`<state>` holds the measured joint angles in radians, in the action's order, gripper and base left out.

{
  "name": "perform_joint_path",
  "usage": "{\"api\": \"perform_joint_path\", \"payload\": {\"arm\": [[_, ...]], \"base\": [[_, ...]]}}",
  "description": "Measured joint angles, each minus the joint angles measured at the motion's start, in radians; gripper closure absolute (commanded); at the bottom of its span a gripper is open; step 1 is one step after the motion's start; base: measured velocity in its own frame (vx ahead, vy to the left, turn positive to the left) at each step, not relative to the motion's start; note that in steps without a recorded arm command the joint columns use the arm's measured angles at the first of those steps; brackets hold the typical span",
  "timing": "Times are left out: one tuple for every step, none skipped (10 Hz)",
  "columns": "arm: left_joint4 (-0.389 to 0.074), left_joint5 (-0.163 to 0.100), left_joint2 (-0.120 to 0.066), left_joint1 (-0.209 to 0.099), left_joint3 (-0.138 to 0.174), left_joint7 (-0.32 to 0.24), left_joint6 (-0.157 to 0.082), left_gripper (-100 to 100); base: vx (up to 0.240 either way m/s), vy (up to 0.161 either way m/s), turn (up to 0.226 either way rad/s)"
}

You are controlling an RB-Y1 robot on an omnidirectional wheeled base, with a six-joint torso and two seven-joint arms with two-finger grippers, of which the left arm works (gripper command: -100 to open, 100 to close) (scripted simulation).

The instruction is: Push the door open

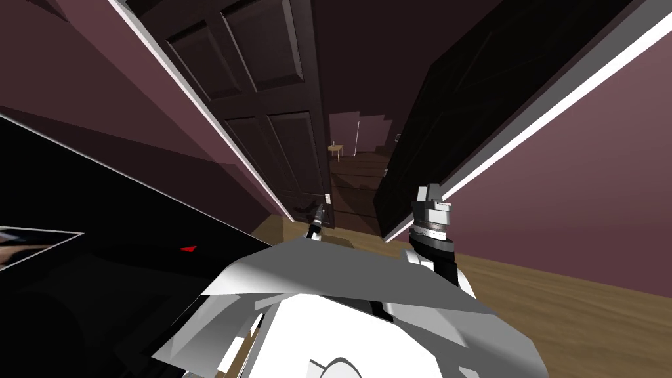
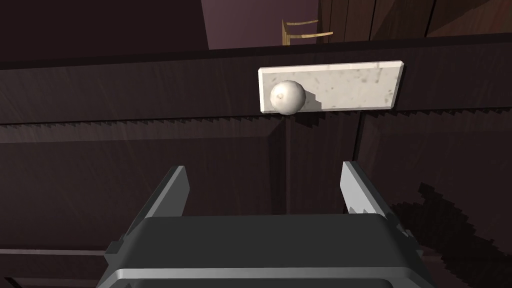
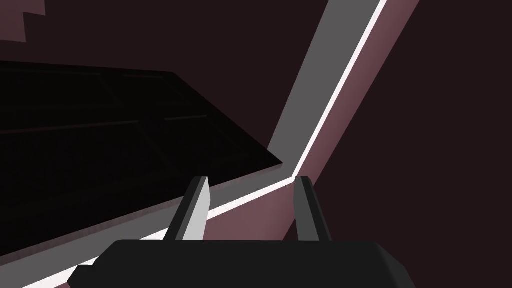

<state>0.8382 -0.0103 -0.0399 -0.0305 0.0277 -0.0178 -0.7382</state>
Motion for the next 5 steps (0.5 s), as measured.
{"api": "perform_joint_path", "payload": {"arm": [[-0.016, -0.001, 0.001, -0.007, 0.001, 0.000, -0.003, -100], [-0.046, -0.003, 0.001, -0.020, 0.003, -0.001, -0.011, -100], [-0.069, -0.004, 0.006, -0.027, 0.003, -0.001, -0.017, -100], [-0.071, -0.005, 0.006, -0.027, 0.003, -0.001, -0.018, -100], [-0.072, -0.005, 0.000, -0.026, 0.004, -0.001, -0.018, -100]], "base": [[-0.002, 0.082, -0.108], [-0.016, 0.119, -0.132], [-0.009, 0.058, -0.031], [0.111, 0.029, -0.018], [0.204, 0.017, -0.042]]}}
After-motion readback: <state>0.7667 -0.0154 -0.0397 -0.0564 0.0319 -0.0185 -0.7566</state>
